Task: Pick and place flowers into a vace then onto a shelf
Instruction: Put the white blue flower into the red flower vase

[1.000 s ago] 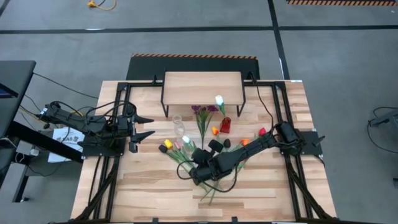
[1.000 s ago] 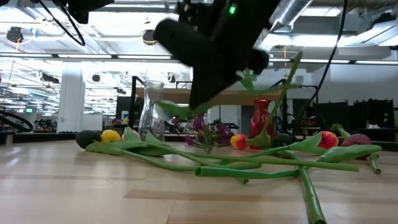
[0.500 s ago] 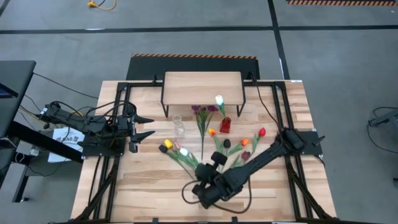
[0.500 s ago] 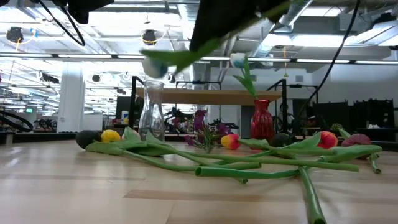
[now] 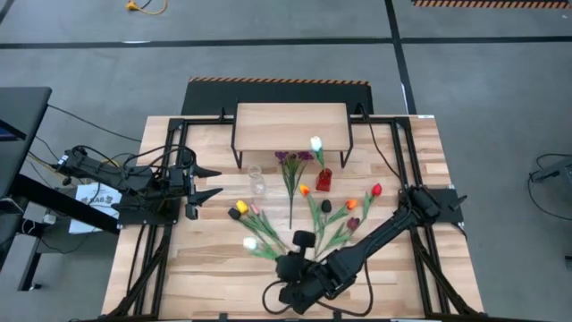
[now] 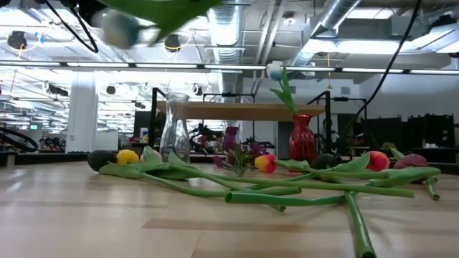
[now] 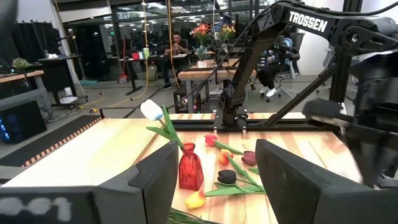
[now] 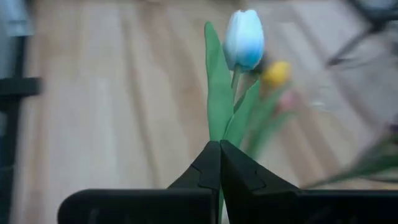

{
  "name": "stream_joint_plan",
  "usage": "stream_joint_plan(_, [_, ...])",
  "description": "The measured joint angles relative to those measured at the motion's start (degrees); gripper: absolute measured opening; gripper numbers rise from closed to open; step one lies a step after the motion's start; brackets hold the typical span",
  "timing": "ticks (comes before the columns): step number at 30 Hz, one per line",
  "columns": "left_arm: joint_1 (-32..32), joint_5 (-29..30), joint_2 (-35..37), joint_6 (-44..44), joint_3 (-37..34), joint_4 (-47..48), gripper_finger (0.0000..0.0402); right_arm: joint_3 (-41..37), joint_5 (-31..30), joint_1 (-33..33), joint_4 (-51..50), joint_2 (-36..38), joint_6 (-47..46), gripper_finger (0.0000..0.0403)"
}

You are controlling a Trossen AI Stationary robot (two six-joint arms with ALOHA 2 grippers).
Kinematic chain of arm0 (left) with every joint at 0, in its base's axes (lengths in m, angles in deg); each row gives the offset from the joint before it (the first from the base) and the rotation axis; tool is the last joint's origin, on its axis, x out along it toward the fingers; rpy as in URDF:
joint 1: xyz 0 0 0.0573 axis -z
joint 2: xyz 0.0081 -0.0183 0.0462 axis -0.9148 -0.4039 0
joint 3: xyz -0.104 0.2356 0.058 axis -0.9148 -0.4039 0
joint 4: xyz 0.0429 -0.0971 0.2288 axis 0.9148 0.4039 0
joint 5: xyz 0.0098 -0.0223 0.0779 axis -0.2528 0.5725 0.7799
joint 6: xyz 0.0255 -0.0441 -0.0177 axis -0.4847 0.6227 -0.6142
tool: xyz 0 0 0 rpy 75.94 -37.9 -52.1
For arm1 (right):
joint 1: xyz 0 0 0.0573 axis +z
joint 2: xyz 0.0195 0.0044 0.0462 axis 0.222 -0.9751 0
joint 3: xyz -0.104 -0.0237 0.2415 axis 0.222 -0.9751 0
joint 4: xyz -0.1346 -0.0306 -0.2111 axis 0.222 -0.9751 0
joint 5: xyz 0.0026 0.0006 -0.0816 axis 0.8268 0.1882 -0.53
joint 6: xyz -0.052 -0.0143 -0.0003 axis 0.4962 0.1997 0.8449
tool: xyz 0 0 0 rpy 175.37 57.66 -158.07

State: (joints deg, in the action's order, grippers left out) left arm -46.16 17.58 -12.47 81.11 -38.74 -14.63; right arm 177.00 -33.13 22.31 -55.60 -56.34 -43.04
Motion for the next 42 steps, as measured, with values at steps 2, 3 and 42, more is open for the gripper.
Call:
stream_joint_plan(2, [0.0, 0.0, 0.0, 0.0, 0.0, 0.0, 0.0205, 0.0, 4.2, -0.6, 3.5, 0.0, 3.4, 0.0000])
stream_joint_plan(3, [0.0, 0.0, 0.0, 0.0, 0.0, 0.0, 0.0205, 0.0, 6.3, -0.9, 5.3, 0.0, 5.1, 0.0000])
stream_joint_plan(42, [0.0, 0.0, 0.0, 0.4, 0.0, 1.3, 0.0205, -69.1, -7.6, 4.2, 95.6, 36.7, 41.9, 0.0000])
